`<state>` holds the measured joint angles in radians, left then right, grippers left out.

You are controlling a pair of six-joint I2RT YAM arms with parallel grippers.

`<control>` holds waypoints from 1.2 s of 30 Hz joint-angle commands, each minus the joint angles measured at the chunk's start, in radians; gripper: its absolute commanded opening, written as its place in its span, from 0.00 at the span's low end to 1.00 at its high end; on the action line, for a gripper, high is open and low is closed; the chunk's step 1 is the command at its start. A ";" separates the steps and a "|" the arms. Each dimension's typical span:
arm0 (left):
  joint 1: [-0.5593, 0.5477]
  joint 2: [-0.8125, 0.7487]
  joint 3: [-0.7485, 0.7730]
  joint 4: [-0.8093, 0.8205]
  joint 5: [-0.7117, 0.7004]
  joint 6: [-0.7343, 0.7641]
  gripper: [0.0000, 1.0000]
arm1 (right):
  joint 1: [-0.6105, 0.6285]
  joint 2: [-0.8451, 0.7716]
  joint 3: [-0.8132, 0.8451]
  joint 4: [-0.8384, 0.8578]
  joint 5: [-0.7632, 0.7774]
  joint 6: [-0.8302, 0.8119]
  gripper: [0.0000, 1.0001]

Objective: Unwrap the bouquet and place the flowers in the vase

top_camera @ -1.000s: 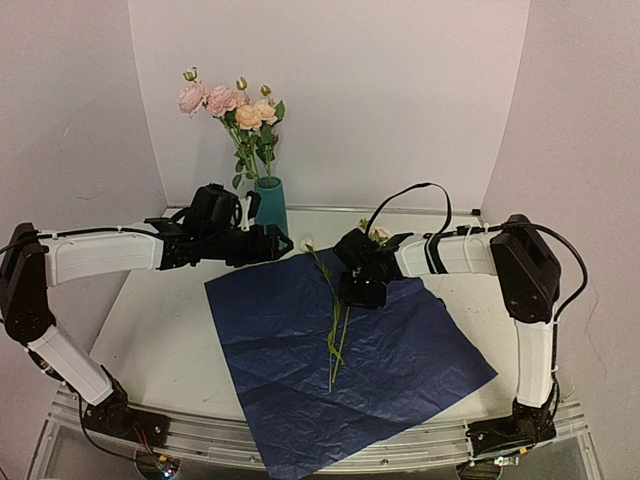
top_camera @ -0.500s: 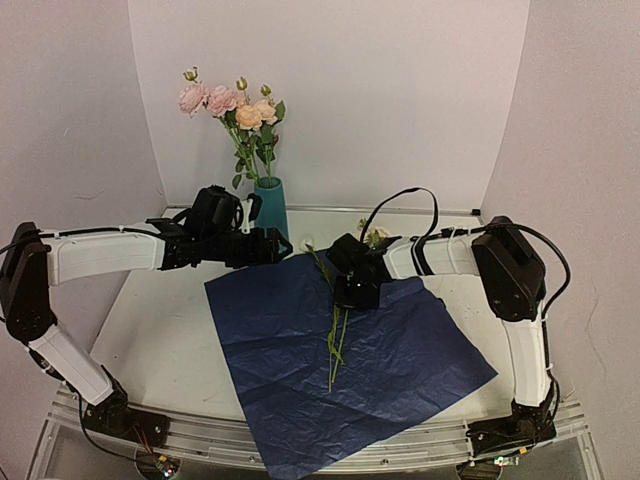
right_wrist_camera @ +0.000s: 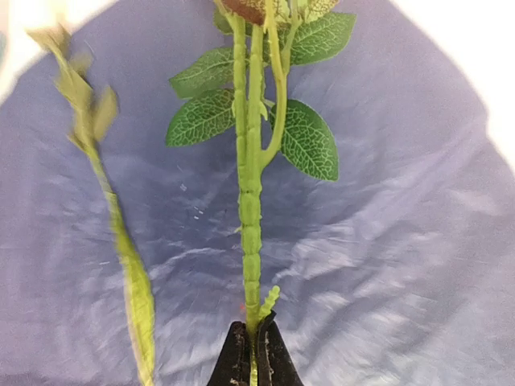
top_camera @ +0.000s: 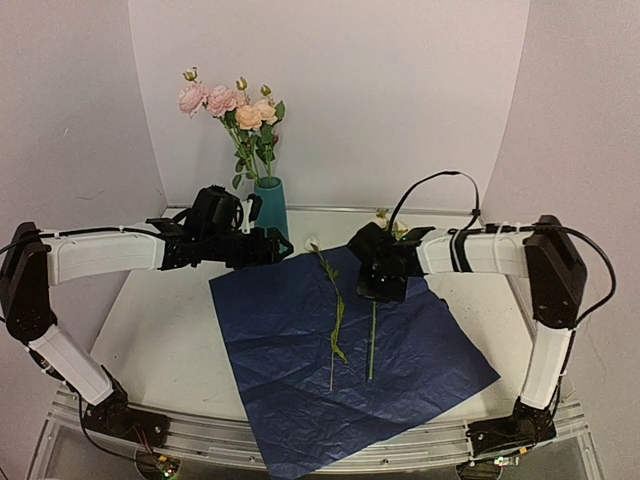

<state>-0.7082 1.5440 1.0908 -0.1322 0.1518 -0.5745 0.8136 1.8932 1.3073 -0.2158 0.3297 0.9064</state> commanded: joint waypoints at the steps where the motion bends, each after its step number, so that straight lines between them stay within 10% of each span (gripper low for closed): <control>1: -0.007 0.013 0.062 0.013 0.070 -0.034 0.83 | -0.003 -0.160 -0.070 0.039 0.005 -0.090 0.00; 12: -0.046 0.014 0.135 0.229 0.218 -0.120 0.69 | -0.002 -0.460 -0.410 0.584 -0.377 -0.345 0.00; 36: -0.098 0.212 0.289 0.288 0.304 -0.190 0.47 | 0.003 -0.503 -0.453 0.737 -0.594 -0.401 0.00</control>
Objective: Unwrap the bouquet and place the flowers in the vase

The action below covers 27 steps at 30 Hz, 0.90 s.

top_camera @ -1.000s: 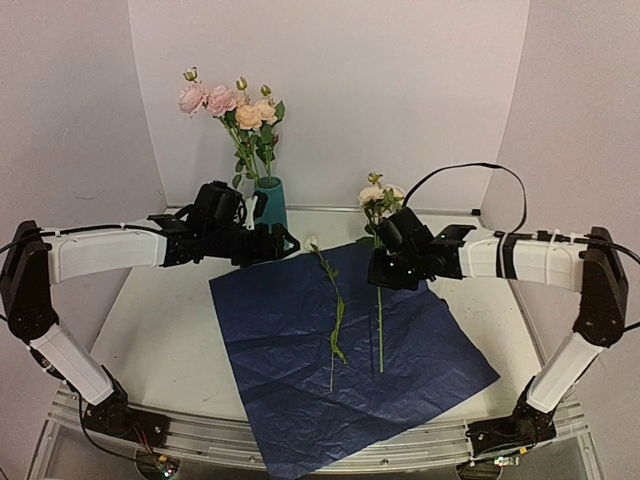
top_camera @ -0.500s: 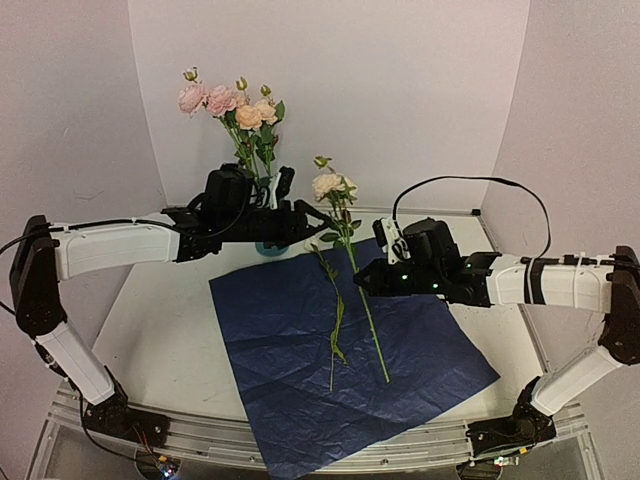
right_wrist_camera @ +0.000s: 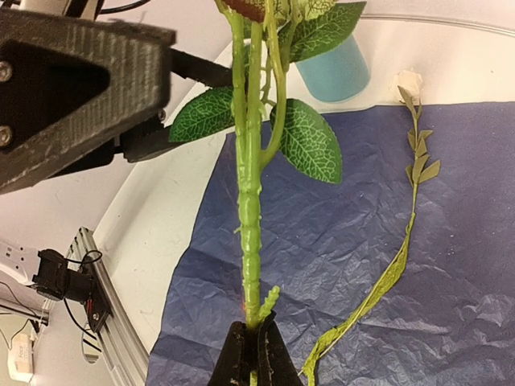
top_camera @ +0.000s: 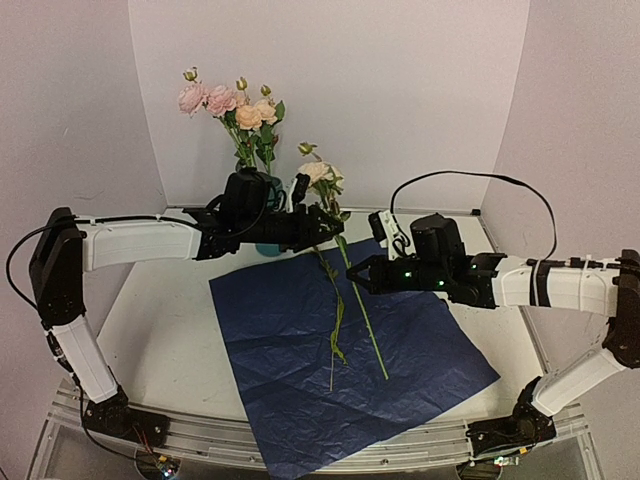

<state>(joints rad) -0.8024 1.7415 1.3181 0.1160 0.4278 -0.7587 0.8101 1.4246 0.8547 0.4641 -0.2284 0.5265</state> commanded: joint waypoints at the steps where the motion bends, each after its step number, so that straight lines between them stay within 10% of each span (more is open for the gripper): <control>1: -0.004 0.016 0.064 0.040 0.029 -0.004 0.43 | 0.007 -0.035 -0.001 0.058 -0.037 -0.022 0.00; 8: -0.004 0.019 0.068 0.041 0.021 0.030 0.00 | 0.007 -0.028 -0.002 0.061 -0.037 -0.018 0.11; 12: -0.005 -0.013 0.053 0.035 -0.037 0.093 0.00 | 0.006 -0.028 -0.016 0.061 -0.010 -0.005 0.56; 15: -0.004 -0.056 0.039 0.013 -0.118 0.182 0.00 | 0.006 -0.038 -0.034 0.061 0.034 0.006 0.71; 27: 0.000 -0.199 0.121 -0.142 -0.706 0.679 0.00 | 0.007 -0.081 -0.073 0.052 0.121 0.027 0.73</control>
<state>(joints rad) -0.8062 1.6243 1.3460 -0.0207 -0.0106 -0.2985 0.8131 1.3887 0.7899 0.4957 -0.1540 0.5416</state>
